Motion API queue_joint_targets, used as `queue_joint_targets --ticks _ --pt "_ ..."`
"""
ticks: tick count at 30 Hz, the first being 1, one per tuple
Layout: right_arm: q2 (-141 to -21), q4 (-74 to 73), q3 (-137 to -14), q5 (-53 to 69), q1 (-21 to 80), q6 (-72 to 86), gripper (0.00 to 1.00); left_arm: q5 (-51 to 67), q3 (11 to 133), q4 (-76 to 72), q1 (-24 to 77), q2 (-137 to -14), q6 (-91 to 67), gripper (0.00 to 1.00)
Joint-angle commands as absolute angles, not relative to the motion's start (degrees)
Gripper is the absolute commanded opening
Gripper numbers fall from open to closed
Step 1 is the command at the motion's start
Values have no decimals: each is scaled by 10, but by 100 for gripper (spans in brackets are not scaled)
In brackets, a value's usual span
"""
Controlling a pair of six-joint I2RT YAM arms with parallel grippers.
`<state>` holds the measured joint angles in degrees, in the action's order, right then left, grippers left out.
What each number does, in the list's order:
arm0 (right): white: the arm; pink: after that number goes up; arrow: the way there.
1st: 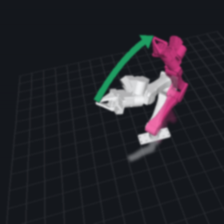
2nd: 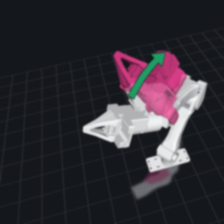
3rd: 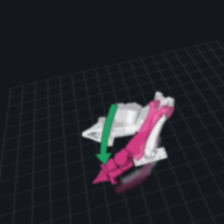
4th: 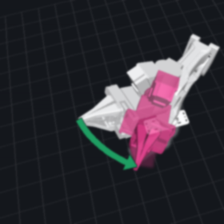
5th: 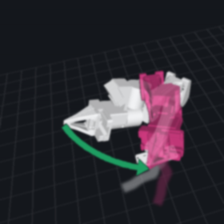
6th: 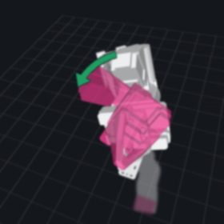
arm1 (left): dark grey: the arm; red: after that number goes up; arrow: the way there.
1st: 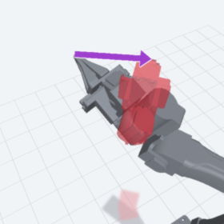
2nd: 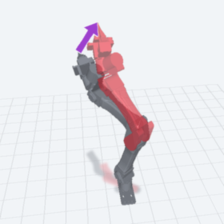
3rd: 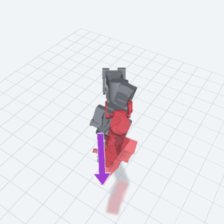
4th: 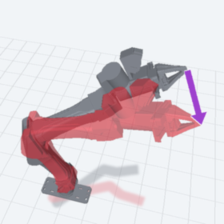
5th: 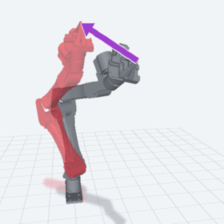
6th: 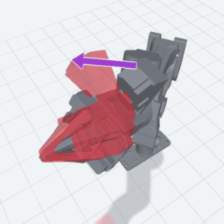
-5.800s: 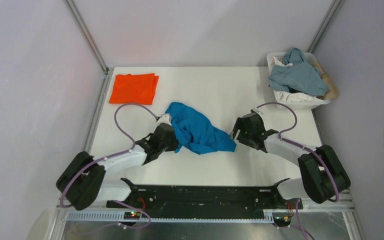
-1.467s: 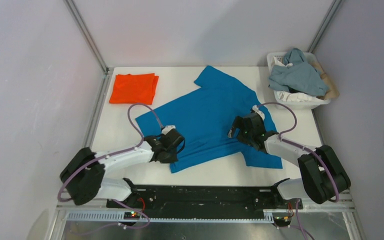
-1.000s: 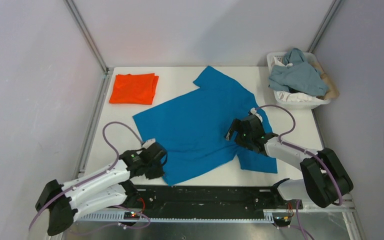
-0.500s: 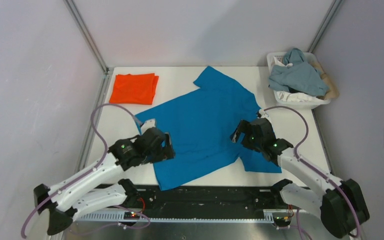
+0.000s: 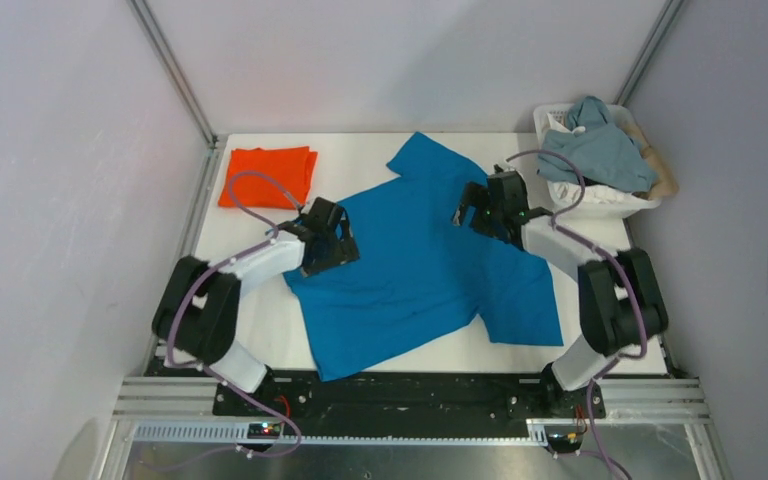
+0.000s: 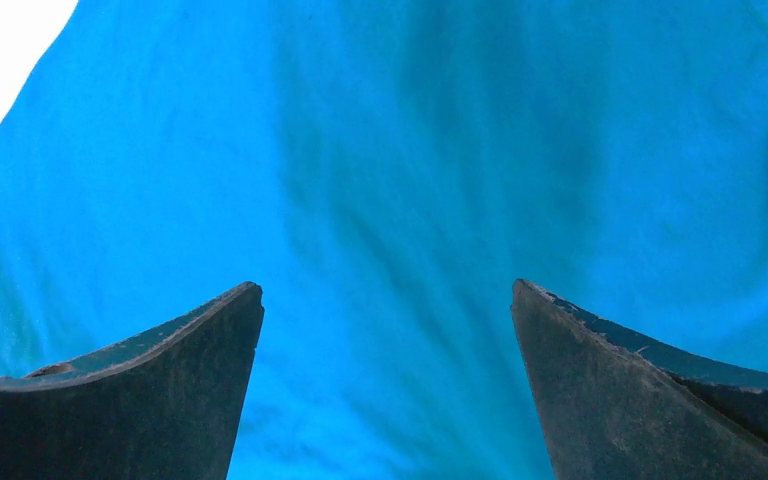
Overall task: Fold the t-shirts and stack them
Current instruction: Flatten out the tshirt
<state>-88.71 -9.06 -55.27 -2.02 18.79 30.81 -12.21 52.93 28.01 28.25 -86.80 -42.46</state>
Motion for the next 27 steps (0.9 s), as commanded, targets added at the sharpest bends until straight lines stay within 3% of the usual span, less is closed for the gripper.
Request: queue_joint_targets --ticks 1,5,9,15,23,27 --pt "-985 -92 -614 14 163 292 99 -82 548 192 240 -938 -384 100" --pt "-1021 -111 -618 63 132 320 96 -80 601 190 223 -1006 -373 100" --pt "-1012 -123 -588 -9 127 354 97 -103 654 194 210 -1060 -364 100" --pt "-945 -107 -484 -20 111 401 98 -47 790 219 204 -1154 -342 100" --pt "-803 -94 -336 -28 111 466 100 121 994 231 204 -1304 -366 100" --pt "-806 -69 -336 -29 106 455 100 135 1040 236 203 -1331 -385 100"
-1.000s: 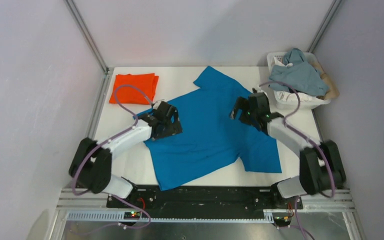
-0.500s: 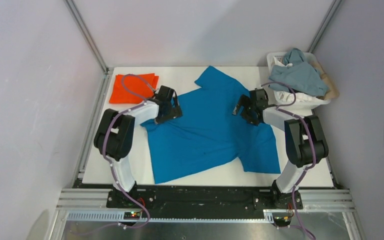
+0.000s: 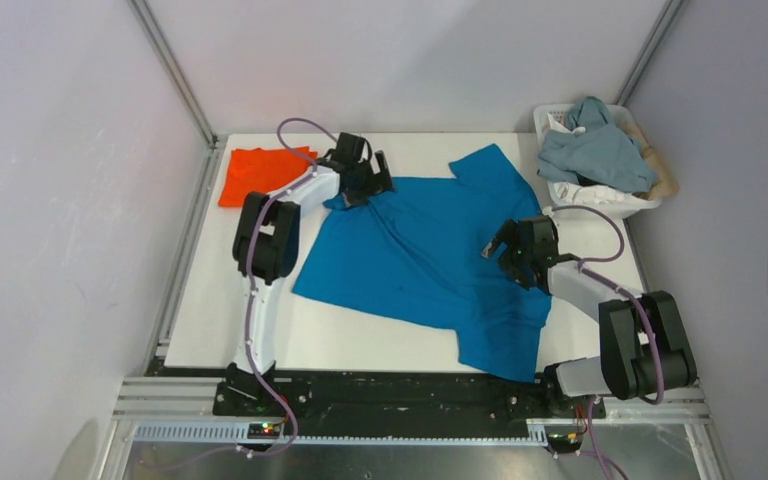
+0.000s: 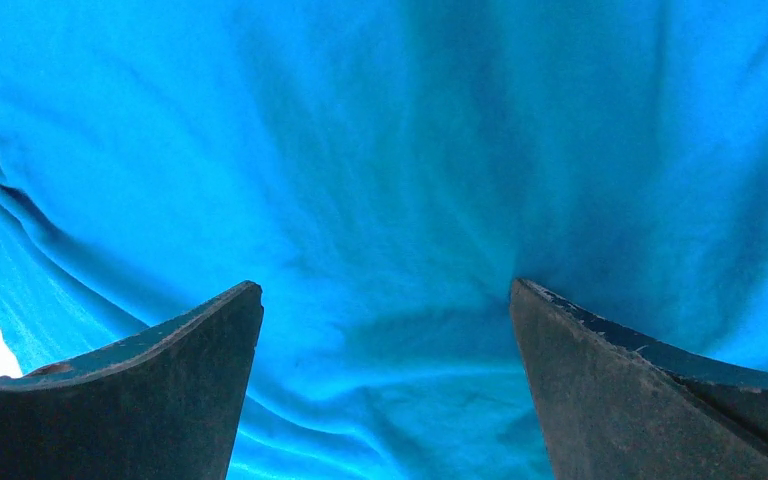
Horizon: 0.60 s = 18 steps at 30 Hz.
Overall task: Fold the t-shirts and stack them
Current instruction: Flatten out the tshirt
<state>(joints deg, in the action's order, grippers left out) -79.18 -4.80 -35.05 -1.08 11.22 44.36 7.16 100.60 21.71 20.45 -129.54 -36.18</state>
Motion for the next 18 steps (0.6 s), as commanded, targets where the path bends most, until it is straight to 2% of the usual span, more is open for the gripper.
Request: queue_joint_targets --ticks 1,6,11,18 --pt "-812 -64 -341 -27 105 451 100 130 1040 237 201 -1330 -387 100" --pt "-853 -51 -369 -23 109 452 99 80 964 264 179 -1277 -382 100" --pt "-837 -67 -369 -63 119 458 100 28 873 279 159 -1204 -363 100" --pt "-808 -69 -379 -57 120 442 99 20 886 310 158 -1177 -326 100"
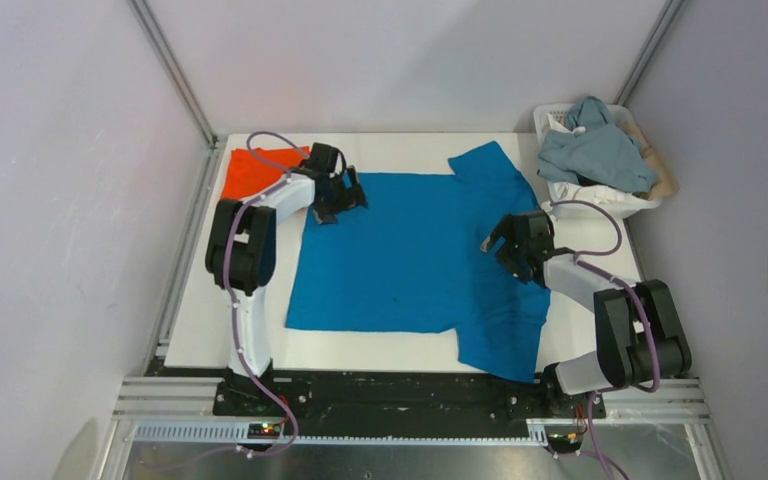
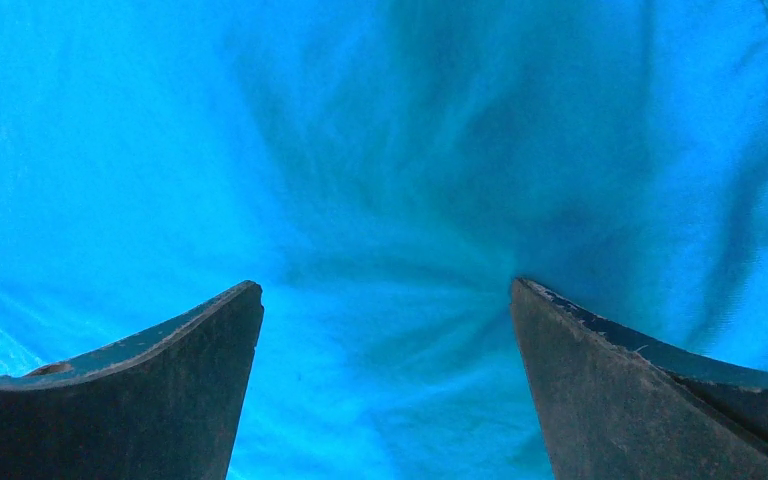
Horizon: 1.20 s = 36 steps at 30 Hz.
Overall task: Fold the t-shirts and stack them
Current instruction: Flatten out the tshirt, then grab the side of the flattened tshirt closest away from the robot with both arms
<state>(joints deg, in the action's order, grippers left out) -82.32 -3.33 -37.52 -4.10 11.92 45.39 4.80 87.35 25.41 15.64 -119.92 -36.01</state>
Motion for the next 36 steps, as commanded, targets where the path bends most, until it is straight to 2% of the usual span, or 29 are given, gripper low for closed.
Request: queue_joint_targets --ticks 1,4,7,10,14,19,24,30,31,35,36 --pt "-800 -72 -393 -55 121 435 99 22 902 312 158 -1170 -325 100" --pt "-772 -120 -433 -66 127 412 99 25 920 319 163 -1124 -318 100" --pt "-694 -148 -451 -96 139 398 99 -20 886 319 182 -1053 -311 100" --pt "-604 -215 -448 -124 152 374 99 -79 788 319 201 -937 -313 100" --pt "-545 -296 -429 -24 123 336 99 -133 622 319 224 -784 -359 100" --pt "-499 -382 -410 12 133 329 99 -154 424 335 237 -608 -469 100" --pt "-439 -412 -376 -55 195 343 99 -205 281 423 237 -441 -546 100" --pt "-447 -437 -373 -71 231 349 99 -244 218 426 234 -398 -624 99" --pt "-447 -438 -373 -72 237 350 99 -252 218 425 233 -405 -632 93" --pt "-448 -438 -372 -87 245 353 100 -246 224 418 230 -444 -642 81" --pt "-449 -438 -373 -89 245 354 99 -236 229 416 229 -450 -642 75"
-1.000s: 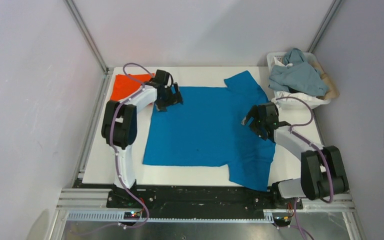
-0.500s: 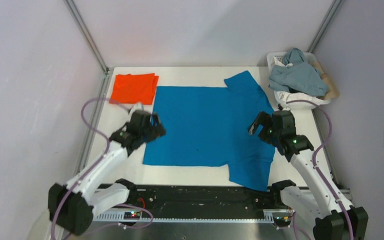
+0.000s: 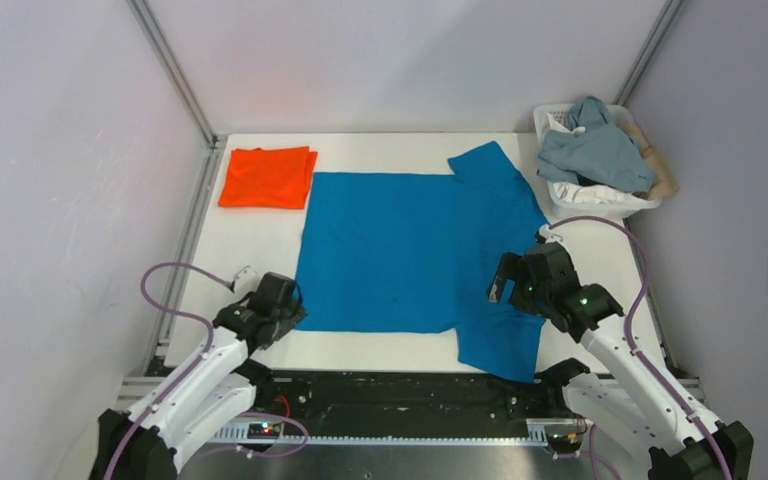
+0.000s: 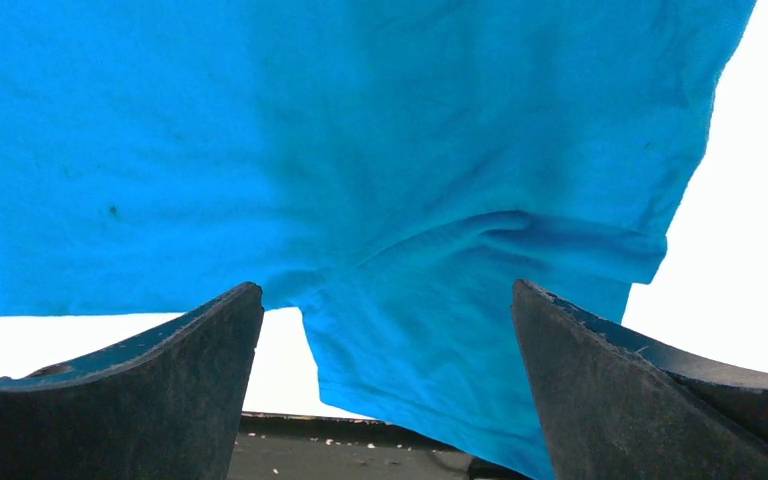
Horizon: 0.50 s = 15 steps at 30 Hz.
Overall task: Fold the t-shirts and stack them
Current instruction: Grab the side of the flattened tshirt closest away from the robot with both arms
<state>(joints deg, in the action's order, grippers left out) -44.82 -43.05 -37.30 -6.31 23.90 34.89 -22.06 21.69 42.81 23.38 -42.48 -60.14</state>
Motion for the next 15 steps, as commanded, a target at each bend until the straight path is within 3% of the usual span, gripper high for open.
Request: queue_joint_targets --ticks 1,3,10,15 --pt "-452 -438 -373 -93 245 354 99 -210 231 411 230 -460 -637 68" --pt "-455 -439 -373 -95 245 357 99 -189 231 407 230 -470 -635 60" --pt "-439 -451 -373 -89 246 370 99 -224 229 389 229 -520 -642 56" --pt "-432 -462 -373 -92 246 367 99 -200 245 347 229 -585 -628 36"
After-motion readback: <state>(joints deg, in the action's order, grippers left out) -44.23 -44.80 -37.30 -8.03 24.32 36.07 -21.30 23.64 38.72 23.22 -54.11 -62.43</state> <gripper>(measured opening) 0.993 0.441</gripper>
